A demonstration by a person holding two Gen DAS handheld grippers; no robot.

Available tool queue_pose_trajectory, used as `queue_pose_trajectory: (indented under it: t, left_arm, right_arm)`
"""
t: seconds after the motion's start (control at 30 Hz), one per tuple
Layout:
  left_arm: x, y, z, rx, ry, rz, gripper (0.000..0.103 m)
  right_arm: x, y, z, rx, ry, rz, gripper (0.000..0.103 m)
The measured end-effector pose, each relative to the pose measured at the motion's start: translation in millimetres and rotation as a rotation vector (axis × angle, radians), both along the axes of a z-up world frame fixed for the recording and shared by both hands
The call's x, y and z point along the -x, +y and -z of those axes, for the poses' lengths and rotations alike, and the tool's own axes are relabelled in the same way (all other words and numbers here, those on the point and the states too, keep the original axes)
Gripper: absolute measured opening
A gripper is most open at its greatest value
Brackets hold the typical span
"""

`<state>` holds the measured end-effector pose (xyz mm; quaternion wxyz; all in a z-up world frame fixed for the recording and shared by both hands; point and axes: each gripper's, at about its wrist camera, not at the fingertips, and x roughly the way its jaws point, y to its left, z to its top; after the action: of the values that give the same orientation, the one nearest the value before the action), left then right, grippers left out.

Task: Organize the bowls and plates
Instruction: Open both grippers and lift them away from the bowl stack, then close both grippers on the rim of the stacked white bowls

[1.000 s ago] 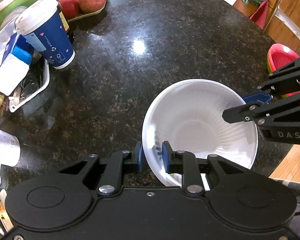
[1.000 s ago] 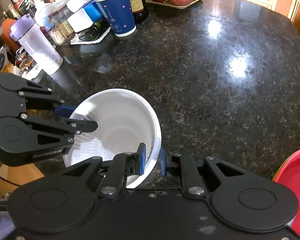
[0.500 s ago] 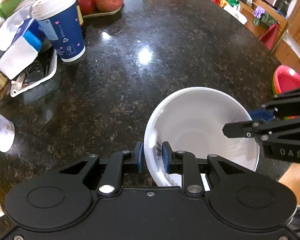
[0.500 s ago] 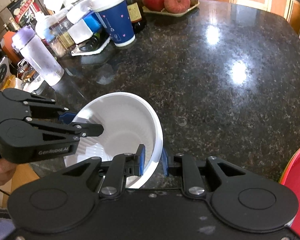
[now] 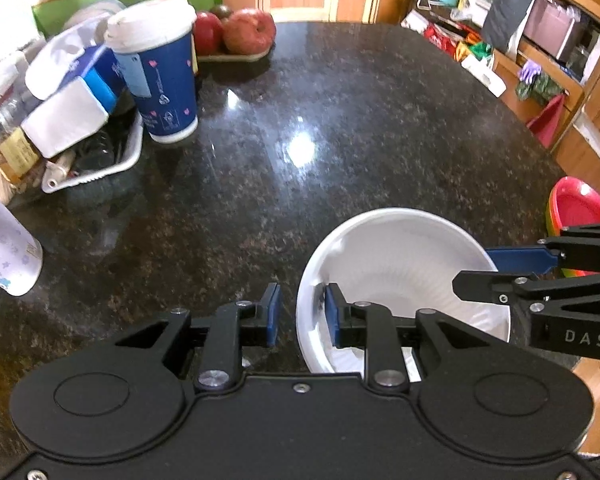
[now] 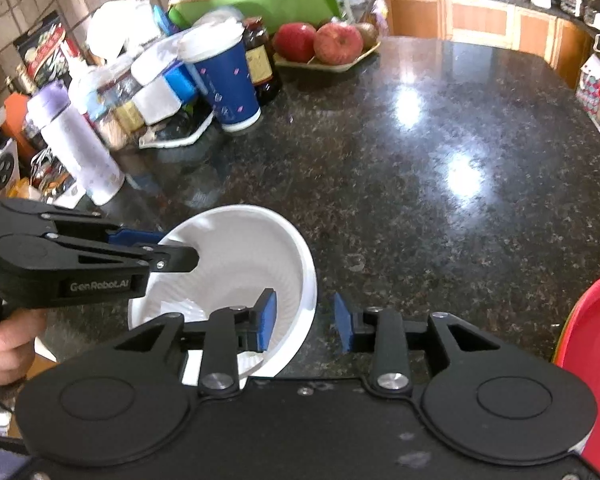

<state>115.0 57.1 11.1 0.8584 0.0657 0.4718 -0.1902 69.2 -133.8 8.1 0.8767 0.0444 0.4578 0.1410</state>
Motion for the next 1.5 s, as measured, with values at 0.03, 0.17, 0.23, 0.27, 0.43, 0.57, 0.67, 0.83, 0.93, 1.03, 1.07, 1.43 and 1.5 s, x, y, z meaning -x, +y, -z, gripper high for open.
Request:
queue_pose_trajectory:
  t: [0.03,0.17,0.23,0.27,0.43,0.57,0.67,0.83,0.93,1.03,1.07,1.43,1.5]
  left_arm:
    - [1.4,0.5,-1.3,0.004,-0.011,-0.001,0.034]
    - [6.6,4.2,-7.5,0.017,-0.069,-0.015,0.036]
    - [9.3,6.0,-10.7,0.025,-0.096,-0.023,0.04]
    - [10.6,7.2,-12.1,0.032,-0.106,-0.024,0.04]
    - [22.4,14.4,-20.1,0.052,-0.182,-0.035,0.04]
    - [29.4,22.5,-22.7,0.073,-0.224,-0.046,0.04]
    - [31.5,29.5,-22.0,0.102,-0.234,-0.05,0.041]
    - [31.4,37.7,-14.8,0.133,-0.203,-0.075,0.04]
    - [35.1,39.4,-13.7,0.147,-0.186,-0.089,0.04]
    - [44.0,39.9,-14.4,0.159,-0.195,-0.117,0.04]
    - [47.9,39.6,-14.5,0.16,-0.204,-0.137,0.04]
    - [85.1,18.2,-17.5,0.144,-0.238,-0.403,0.041]
    - [90.7,14.0,-16.8,0.126,-0.239,-0.445,0.041]
  right_arm:
    - [1.4,-1.3,-1.2,-0.006,-0.011,0.01,0.037]
    - [7.4,-6.0,-7.3,-0.023,-0.062,0.054,0.041]
    - [10.7,-7.0,-9.4,-0.026,-0.084,0.073,0.042]
    - [12.8,-7.3,-10.7,-0.029,-0.097,0.088,0.042]
    - [28.6,-5.6,-17.8,-0.034,-0.188,0.168,0.043]
    - [49.1,8.5,-24.0,0.027,-0.315,0.231,0.047]
    - [66.5,24.4,-25.4,0.125,-0.426,0.276,0.047]
    - [86.4,44.4,-18.2,0.214,-0.512,0.284,0.047]
    - [95.7,45.3,-13.3,0.197,-0.52,0.294,0.046]
    - [101.0,38.7,-13.0,0.162,-0.529,0.284,0.046]
    - [103.9,36.1,-13.7,0.153,-0.54,0.276,0.046]
    - [107.9,-4.0,-13.8,0.004,-0.5,0.103,0.046]
    - [105.0,-13.8,-13.0,-0.045,-0.47,0.075,0.046]
